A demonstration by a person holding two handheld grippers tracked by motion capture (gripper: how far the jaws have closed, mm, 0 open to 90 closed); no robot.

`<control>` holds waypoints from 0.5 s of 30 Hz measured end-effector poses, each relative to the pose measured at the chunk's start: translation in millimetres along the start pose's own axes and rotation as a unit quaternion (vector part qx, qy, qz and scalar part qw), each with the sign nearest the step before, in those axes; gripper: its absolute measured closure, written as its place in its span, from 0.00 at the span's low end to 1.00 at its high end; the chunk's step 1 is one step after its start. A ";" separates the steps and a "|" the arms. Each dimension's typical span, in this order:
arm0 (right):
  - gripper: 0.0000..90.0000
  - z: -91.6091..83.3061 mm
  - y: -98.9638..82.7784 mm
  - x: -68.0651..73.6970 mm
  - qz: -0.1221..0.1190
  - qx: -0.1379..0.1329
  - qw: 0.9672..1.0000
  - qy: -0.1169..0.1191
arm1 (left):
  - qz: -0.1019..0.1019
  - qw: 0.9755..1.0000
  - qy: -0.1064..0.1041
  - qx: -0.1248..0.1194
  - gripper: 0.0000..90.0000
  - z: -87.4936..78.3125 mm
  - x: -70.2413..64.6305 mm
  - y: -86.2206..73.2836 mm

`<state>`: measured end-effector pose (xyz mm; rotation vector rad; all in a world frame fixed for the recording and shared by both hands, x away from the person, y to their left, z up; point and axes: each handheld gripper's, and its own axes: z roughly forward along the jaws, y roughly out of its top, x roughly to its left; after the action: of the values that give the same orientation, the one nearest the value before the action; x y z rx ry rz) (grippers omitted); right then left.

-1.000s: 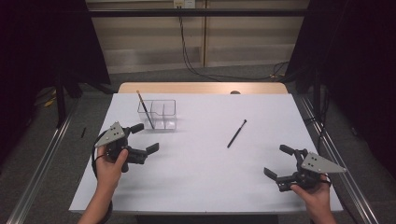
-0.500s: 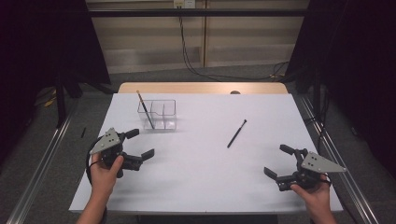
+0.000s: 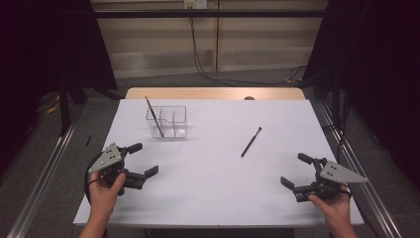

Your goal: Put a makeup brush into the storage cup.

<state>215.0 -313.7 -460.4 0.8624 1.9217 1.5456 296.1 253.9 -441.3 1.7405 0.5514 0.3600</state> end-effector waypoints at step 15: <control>0.00 10.4 1.8 -1.2 0.004 0.001 1.000 -0.001 | 0.018 1.000 -0.011 0.001 0.00 -6.5 -6.2 -6.1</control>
<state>223.8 -307.7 -460.8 0.8721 1.9213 1.5466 286.5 256.9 -445.4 1.7569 0.5059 0.3652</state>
